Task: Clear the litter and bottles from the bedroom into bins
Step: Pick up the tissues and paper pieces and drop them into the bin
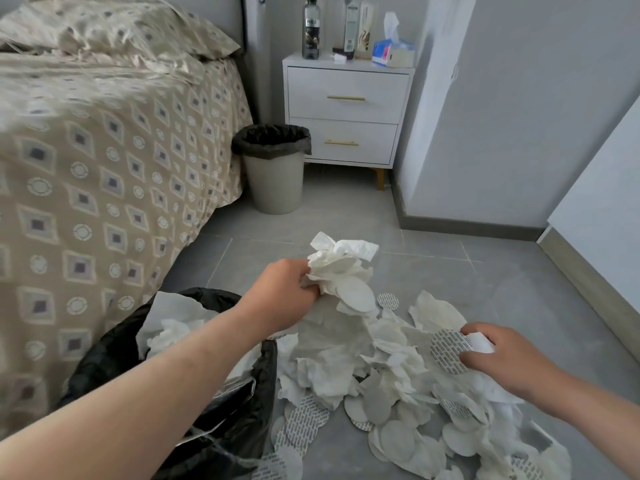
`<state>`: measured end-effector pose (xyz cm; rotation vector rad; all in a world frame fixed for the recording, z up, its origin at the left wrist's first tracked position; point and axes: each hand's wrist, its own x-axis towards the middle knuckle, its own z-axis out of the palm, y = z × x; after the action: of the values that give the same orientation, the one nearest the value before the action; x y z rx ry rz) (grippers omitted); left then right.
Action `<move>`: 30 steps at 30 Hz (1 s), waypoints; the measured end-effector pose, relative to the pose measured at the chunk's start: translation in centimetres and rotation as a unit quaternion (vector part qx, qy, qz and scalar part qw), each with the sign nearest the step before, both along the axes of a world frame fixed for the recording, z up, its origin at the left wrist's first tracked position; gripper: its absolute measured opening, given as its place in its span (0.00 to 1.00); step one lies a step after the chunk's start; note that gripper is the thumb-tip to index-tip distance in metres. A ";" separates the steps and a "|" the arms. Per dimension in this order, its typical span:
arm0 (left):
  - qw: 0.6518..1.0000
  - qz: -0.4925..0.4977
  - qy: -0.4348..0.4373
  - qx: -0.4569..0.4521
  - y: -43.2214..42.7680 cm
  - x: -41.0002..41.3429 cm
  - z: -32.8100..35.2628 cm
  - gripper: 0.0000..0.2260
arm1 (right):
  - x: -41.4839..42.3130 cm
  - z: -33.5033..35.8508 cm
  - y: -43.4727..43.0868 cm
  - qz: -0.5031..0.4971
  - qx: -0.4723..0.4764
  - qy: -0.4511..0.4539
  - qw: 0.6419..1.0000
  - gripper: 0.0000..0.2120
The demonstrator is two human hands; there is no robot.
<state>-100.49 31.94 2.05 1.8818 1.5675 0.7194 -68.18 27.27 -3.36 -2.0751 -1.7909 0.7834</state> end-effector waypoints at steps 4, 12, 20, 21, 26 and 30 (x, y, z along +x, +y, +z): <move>1.000 0.012 -0.009 0.027 0.2 -2.0 2.3 0.10 | -0.9 1.0 0.1 0.016 0.018 0.007 1.000 0.16; 0.993 0.099 -0.045 0.042 -1.0 -9.0 6.3 0.11 | -4.8 2.8 1.8 0.032 0.043 0.030 0.998 0.14; 0.979 0.182 -0.074 0.046 -2.5 -13.2 6.0 0.06 | -10.9 4.5 4.8 0.093 0.077 0.074 0.990 0.11; 0.976 0.199 -0.078 0.045 -2.8 -13.4 6.0 0.07 | -11.6 4.8 4.9 0.101 0.081 0.085 0.988 0.10; 0.969 0.231 -0.086 0.022 -3.9 -16.0 5.9 0.21 | -14.5 6.1 5.5 0.114 0.086 0.154 0.978 0.10; 0.969 0.238 -0.061 0.027 -4.4 -18.6 5.8 0.12 | -16.9 7.5 5.8 0.113 0.089 0.209 0.967 0.13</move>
<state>-119.06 27.56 7.82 1.4697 1.9559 1.0694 -85.13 33.06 4.14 -1.4764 -1.7927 0.9925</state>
